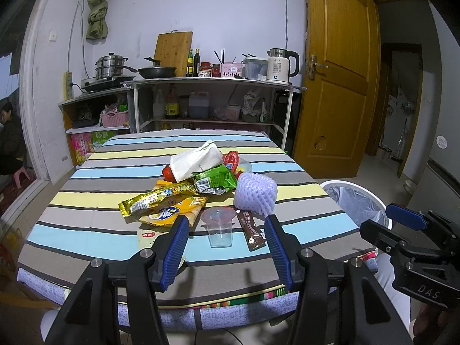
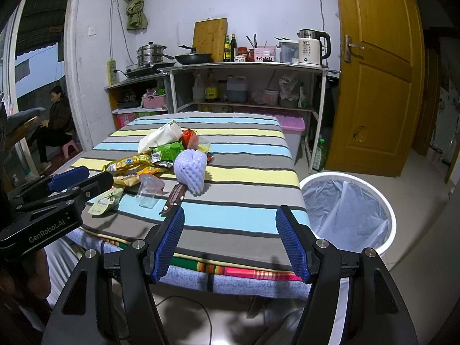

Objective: Collect trash

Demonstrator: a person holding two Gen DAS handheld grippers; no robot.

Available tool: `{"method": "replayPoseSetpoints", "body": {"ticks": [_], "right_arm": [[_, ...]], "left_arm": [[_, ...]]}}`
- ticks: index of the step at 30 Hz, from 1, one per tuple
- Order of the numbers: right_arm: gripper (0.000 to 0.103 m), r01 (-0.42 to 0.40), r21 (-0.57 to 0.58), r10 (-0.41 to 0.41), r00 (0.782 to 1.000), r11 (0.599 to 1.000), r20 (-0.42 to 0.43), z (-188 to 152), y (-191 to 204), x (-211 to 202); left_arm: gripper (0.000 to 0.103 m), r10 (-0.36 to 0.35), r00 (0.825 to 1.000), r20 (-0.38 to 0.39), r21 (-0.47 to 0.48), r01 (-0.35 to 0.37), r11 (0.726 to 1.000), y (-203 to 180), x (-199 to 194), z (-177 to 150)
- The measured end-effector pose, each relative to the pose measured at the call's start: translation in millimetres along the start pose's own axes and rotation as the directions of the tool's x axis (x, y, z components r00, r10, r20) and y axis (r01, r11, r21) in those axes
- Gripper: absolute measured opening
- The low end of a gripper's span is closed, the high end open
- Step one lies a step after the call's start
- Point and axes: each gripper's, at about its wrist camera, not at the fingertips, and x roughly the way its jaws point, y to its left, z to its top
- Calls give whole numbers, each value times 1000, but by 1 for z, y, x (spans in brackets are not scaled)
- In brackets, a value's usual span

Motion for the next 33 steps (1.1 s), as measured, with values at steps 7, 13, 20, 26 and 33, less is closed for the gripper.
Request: {"method": "replayPoseSetpoints", "body": {"ticks": [7, 13, 20, 26, 33], "right_arm": [[67, 0, -1, 0, 1000, 1000, 0, 0, 0, 0], [67, 0, -2, 0, 1000, 1000, 1, 0, 0, 0], [67, 0, -3, 0, 1000, 1000, -1, 0, 1, 0], [67, 0, -2, 0, 1000, 1000, -4, 0, 0, 1], [67, -6, -8, 6, 1000, 1000, -16, 1, -1, 11]], "left_arm": [[54, -1, 1000, 0, 0, 1, 1000, 0, -1, 0], [54, -1, 1000, 0, -1, 1, 1000, 0, 0, 0], [54, -6, 1000, -3, -1, 6, 1000, -2, 0, 1], [54, -18, 1000, -9, -16, 17, 1000, -3, 0, 3], [54, -31, 999, -28, -34, 30, 999, 5, 10, 1]]}}
